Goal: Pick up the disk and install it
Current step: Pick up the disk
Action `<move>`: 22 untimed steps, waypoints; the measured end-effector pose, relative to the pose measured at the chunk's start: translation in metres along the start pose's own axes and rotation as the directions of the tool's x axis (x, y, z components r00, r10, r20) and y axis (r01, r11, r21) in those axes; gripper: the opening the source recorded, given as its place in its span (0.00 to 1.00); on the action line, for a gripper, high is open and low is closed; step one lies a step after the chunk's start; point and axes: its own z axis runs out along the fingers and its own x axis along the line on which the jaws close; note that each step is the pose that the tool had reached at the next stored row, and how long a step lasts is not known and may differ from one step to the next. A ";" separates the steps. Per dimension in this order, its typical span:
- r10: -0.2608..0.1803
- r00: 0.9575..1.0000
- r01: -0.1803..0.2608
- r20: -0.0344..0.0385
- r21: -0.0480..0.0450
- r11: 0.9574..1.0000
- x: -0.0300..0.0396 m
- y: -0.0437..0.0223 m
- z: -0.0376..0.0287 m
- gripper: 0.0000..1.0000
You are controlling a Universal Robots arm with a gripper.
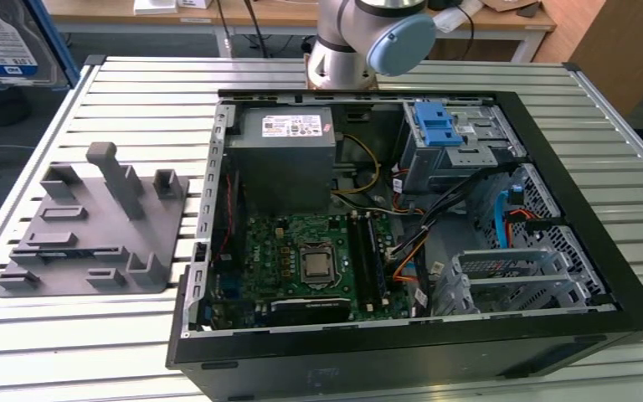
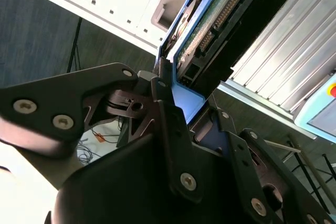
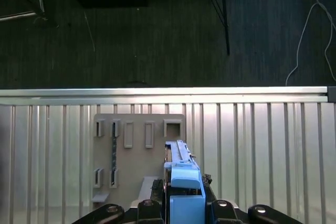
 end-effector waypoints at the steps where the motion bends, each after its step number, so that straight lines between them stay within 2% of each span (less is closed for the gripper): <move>1: 0.000 1.000 0.000 0.000 0.000 1.000 0.0013 -0.0001 -0.0002 0.36; 10: 0.000 1.000 0.000 0.000 0.000 1.000 0.0209 -0.0014 -0.0012 0.36; 15: 0.000 1.000 0.000 0.000 -0.002 1.000 0.0218 -0.0017 -0.0140 0.36; 22: 0.000 1.000 0.000 0.000 -0.003 1.000 0.0295 -0.0025 -0.0156 0.36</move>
